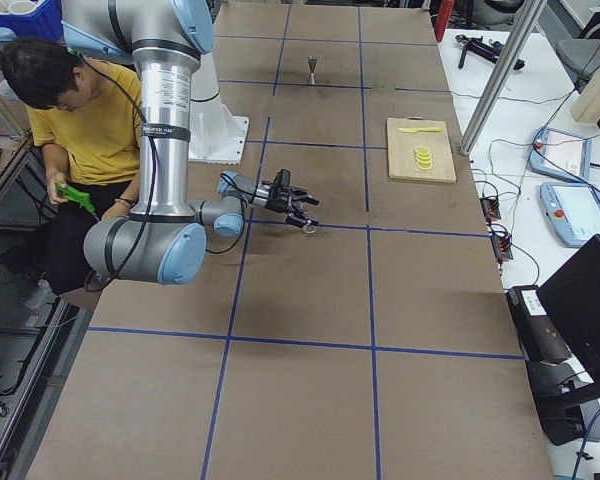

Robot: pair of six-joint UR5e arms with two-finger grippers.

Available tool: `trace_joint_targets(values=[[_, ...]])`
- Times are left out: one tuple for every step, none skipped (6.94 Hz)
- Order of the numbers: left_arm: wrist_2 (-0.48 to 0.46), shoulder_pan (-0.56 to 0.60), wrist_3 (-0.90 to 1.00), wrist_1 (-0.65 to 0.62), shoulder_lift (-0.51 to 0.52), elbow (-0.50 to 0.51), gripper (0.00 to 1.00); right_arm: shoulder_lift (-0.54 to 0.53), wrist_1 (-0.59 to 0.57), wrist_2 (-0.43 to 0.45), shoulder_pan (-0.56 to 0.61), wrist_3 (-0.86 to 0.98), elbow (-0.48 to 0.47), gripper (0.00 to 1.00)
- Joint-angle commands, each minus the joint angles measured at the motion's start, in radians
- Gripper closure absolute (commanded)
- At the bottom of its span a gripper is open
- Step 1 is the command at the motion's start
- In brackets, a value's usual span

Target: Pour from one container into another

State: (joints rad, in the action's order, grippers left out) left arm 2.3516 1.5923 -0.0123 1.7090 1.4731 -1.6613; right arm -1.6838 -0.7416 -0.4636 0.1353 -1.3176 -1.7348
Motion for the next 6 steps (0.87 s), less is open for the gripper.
trace_joint_targets(values=[[0.0, 0.0, 0.0, 0.001, 0.001, 0.0, 0.0, -0.036, -0.004, -0.012, 0.027, 0.088, -0.116, 0.0], [0.0, -0.002, 0.0, 0.003, 0.003, 0.0, 0.0, -0.036, -0.005, -0.073, 0.061, 0.128, -0.158, 0.0], [0.0, 0.0, 0.0, 0.001, 0.001, 0.0, 0.0, -0.037, -0.005, -0.192, 0.128, 0.194, -0.181, 0.0], [0.0, 0.0, 0.0, 0.001, 0.001, 0.0, 0.0, -0.036, -0.005, -0.311, 0.198, 0.252, -0.192, 0.0], [0.0, 0.0, 0.0, 0.001, 0.001, 0.0, 0.0, -0.036, -0.005, -0.458, 0.286, 0.317, -0.199, 0.0], [0.0, -0.002, 0.0, 0.001, 0.001, 0.0, 0.0, -0.036, -0.015, -0.631, 0.394, 0.407, -0.198, 0.0]])
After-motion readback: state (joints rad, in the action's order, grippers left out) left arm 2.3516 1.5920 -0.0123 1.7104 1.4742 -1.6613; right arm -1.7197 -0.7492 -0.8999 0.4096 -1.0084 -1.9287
